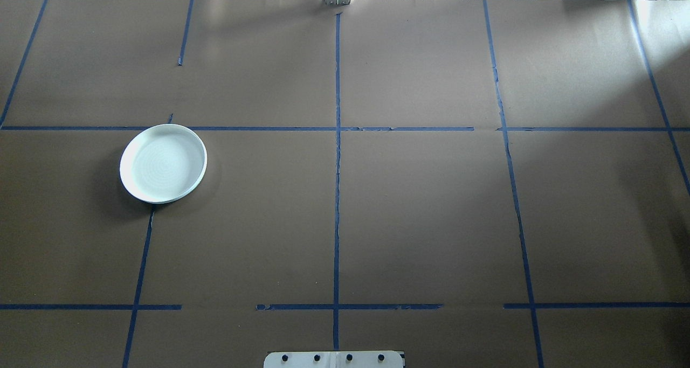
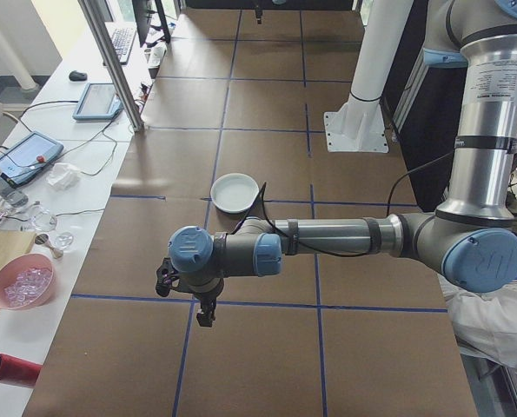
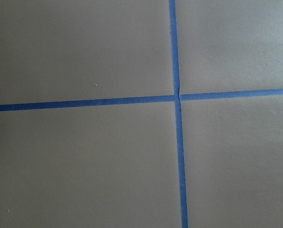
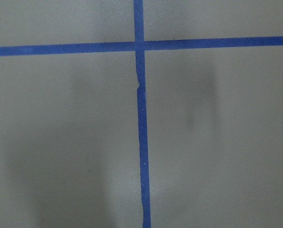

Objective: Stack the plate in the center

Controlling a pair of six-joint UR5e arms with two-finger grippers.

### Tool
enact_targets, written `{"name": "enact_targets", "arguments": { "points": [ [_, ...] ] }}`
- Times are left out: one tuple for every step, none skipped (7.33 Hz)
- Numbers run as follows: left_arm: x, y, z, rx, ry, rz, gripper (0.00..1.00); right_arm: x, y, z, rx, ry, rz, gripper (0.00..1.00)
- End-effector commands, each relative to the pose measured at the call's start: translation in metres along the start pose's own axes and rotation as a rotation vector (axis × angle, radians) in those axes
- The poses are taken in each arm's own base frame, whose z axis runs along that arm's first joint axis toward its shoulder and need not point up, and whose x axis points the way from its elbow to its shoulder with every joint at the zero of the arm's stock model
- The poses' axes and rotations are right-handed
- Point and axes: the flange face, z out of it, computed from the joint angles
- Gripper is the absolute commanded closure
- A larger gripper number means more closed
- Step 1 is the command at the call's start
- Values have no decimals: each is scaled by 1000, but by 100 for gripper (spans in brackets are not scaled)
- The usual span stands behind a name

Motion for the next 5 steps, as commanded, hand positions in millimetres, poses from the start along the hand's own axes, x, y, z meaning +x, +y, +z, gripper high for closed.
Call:
{"name": "enact_targets", "arguments": {
  "points": [
    [-2,3,2,-4,1,-3,0,0,0,0,0,0,0,0],
    [-3,4,2,-4,1,-6,0,0,0,0,1,0,0,0],
    [-5,8,3,-6,1,-9,0,0,0,0,1,0,-1,0],
    [-16,17,-1,6,3,-25,0,0,0,0,0,0,0,0],
    [-20,21,-2,9,1,-34,0,0,0,0,1,0,-1,0]
  ]
}}
